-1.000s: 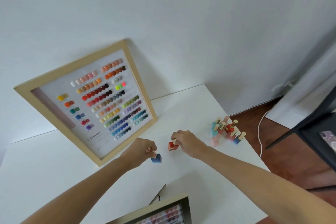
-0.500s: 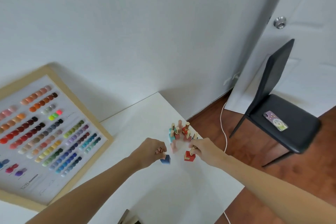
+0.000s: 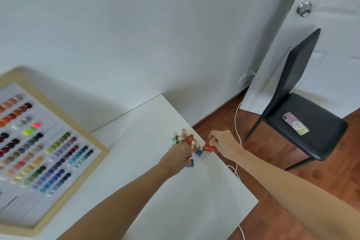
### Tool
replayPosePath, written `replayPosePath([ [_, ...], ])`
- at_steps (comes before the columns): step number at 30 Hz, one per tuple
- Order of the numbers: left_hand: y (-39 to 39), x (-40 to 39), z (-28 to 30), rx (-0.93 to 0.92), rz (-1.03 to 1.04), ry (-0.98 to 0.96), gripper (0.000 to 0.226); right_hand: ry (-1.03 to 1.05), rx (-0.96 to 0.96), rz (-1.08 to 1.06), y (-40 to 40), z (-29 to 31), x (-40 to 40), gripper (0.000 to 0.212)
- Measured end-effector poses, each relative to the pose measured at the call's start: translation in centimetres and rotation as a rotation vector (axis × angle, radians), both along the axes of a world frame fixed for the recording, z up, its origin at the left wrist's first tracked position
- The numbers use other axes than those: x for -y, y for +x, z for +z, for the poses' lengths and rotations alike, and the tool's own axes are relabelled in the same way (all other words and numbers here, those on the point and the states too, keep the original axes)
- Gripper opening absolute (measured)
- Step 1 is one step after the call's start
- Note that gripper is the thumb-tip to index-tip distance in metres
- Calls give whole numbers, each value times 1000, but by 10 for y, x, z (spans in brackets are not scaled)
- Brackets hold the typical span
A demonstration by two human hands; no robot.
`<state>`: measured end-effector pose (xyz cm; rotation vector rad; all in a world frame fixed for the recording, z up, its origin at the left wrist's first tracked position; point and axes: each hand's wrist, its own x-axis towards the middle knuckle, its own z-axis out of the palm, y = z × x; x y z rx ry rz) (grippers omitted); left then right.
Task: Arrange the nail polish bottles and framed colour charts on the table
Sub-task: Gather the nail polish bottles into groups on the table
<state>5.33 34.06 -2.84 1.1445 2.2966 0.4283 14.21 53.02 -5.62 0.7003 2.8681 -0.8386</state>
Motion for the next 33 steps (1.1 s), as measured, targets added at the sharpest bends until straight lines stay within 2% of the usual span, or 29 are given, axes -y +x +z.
replayPosePath([
  [11, 1, -21, -5, -88, 28, -66, 19, -14, 30, 56, -45, -7, 2, 13],
  [22, 1, -17, 8, -94, 41, -72, 25, -31, 12, 136, -45, -3, -1, 24],
  [25, -2, -8, 21, -95, 82, -37, 37, -15, 6, 189, -37, 4, -4, 27],
  [29, -14, 19, 39, -107, 115, 17, 32, 44, -71, 207, -28, 19, 0, 31],
  [33, -24, 62, 55, -121, 131, 7, 44, 111, -193, 199, -19, 40, 19, 29],
])
